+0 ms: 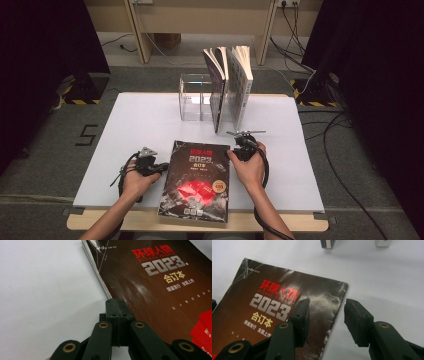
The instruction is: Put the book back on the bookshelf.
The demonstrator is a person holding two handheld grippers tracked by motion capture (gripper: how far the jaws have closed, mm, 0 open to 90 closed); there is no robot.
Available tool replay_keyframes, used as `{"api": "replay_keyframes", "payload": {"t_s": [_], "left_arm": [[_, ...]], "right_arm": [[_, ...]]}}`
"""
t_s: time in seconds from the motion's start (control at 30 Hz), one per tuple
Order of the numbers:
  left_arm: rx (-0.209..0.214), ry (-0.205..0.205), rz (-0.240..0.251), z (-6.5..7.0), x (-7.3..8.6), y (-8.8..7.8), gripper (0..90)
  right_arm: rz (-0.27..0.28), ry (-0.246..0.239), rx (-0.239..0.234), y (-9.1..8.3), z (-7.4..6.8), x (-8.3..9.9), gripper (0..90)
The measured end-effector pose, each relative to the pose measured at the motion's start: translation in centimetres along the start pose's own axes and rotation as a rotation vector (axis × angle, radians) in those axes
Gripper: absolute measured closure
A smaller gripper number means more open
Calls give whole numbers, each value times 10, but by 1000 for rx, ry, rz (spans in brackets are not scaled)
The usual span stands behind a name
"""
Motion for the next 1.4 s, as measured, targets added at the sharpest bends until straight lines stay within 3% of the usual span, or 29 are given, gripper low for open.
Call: {"api": "replay_keyframes", "payload": {"t_s": [0.27,0.47,0.53,0.8,1.4], "left_arm": [[25,8,-8,12,1,3,895],[56,-48,13,6,-5,-1,847],[28,-38,36,7,-8,-4,823],[19,-39,59,15,-10,-2,694],[22,-46,22,17,-4,9,681]], "right_arm": [[-42,26,-7,18,10,-12,546],[-44,43,2,24,17,-19,545],[-44,48,6,25,18,-20,546],[-49,33,32,35,20,-23,544],[-42,49,22,44,20,-27,534]]}}
Point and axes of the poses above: each handheld gripper's, and its own axes: y roughly forward along the jaws, x roughly out of its underside, z roughly to its right, the point moved 1 cm from there along y, roughly forward along the jaws, and after that the axes turned 3 degrees about x, right-handed, at the moved point
